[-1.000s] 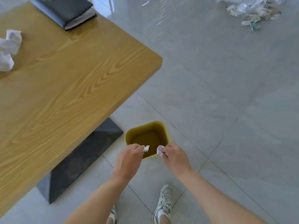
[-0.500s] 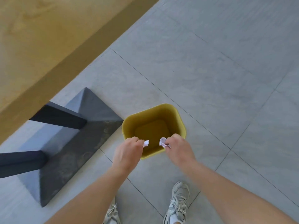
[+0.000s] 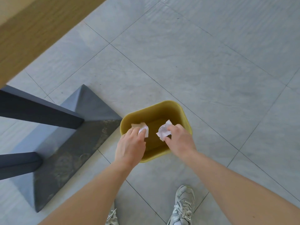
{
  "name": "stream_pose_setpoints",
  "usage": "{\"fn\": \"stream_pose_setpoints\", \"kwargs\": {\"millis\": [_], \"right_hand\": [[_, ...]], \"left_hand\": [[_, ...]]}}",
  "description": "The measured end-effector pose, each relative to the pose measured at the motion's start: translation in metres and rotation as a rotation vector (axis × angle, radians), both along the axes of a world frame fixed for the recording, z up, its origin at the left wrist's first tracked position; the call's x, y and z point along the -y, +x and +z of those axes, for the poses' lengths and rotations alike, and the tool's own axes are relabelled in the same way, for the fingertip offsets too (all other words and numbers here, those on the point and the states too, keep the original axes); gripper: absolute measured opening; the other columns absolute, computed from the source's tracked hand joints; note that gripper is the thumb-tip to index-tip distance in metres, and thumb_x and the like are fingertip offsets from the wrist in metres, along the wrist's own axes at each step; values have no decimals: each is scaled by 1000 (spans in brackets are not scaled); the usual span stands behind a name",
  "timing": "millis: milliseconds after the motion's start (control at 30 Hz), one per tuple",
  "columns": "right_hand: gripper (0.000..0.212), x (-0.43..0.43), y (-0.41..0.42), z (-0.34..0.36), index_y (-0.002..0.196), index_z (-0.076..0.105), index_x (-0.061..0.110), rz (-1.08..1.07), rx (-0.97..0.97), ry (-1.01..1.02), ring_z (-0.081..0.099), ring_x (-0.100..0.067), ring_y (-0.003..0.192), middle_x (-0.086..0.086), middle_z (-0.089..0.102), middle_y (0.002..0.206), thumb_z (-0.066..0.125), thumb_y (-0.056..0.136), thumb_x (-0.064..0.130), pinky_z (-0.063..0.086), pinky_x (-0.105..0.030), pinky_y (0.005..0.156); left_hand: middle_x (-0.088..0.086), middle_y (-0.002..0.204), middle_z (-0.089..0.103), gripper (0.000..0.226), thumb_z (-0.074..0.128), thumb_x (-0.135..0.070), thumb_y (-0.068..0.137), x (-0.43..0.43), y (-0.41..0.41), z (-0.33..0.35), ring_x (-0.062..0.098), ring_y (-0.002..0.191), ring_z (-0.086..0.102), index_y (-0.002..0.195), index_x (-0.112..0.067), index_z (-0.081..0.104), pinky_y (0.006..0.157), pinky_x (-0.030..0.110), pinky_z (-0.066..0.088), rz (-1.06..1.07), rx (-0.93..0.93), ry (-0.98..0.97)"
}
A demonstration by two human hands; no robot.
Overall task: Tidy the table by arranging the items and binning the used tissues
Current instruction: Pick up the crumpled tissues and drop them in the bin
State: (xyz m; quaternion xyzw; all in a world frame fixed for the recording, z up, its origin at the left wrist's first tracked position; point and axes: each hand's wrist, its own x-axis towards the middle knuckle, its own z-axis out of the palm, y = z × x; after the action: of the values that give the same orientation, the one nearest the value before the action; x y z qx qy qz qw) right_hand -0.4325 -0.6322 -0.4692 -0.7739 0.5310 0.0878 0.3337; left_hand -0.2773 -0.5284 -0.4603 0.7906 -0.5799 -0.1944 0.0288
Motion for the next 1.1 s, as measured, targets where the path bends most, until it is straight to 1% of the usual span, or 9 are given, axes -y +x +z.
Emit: {"fn": "stream_pose_setpoints", "kwargs": {"millis": [33,100,167,300,400,600,700,900,1100], "right_hand": [[35,1,0,0,125,57,18,-2,-5,0,57,-26,101,-7,56,111,60,93,32,45,-31,78],[32,1,-1,2,120,59,16,-4,-20,-10,58,-25,104,-5,56,113,63,93,33,48,-33,83],[30,1,-2,3,118,59,17,5,-36,-20,58,-24,104,-4,56,113,64,92,32,48,-33,83],[36,2,-2,9,126,56,19,13,-40,-22,57,-24,106,-4,56,118,62,93,32,45,-33,82],[38,3,1,14,128,55,19,18,-38,-35,56,-25,108,-4,56,118,61,93,32,46,-34,84],[39,1,3,25,128,54,19,37,-41,-54,56,-26,108,-5,56,118,61,93,34,48,-36,85],[40,0,2,34,129,53,21,40,-52,-61,56,-26,106,-4,56,118,62,92,36,49,-36,83],[43,-2,-4,77,131,51,22,54,-79,-61,55,-25,110,-3,55,121,61,92,38,47,-36,82],[42,-8,-6,154,128,50,23,107,-87,-81,53,-25,113,-3,55,122,59,91,39,49,-39,84]], "left_hand": [[4,125,63,39,60,-18,93,-1,0,1,25,116,56,132,-15,56,93,39,50,24,-2,2],[0,127,61,38,54,-22,96,-4,1,1,22,117,54,133,-19,54,97,38,48,39,11,14],[-1,127,60,38,49,-25,98,-7,2,1,20,116,54,135,-21,51,97,37,46,42,18,21],[1,131,56,45,46,-31,97,-9,6,3,22,119,49,141,-21,43,101,39,42,44,54,44],[4,135,52,51,46,-36,96,-8,7,5,25,124,46,144,-21,38,105,42,40,32,84,66],[5,136,51,54,46,-39,94,-5,4,14,27,126,43,144,-22,35,107,47,38,38,104,95],[4,136,50,56,46,-41,94,-7,3,22,27,126,42,145,-22,34,108,48,38,34,116,103],[4,137,49,58,46,-43,93,-12,-2,61,28,129,41,145,-22,32,108,49,38,23,117,94],[3,148,42,58,42,-48,95,-16,-12,132,28,137,36,147,-25,27,113,51,32,33,108,63]]}}
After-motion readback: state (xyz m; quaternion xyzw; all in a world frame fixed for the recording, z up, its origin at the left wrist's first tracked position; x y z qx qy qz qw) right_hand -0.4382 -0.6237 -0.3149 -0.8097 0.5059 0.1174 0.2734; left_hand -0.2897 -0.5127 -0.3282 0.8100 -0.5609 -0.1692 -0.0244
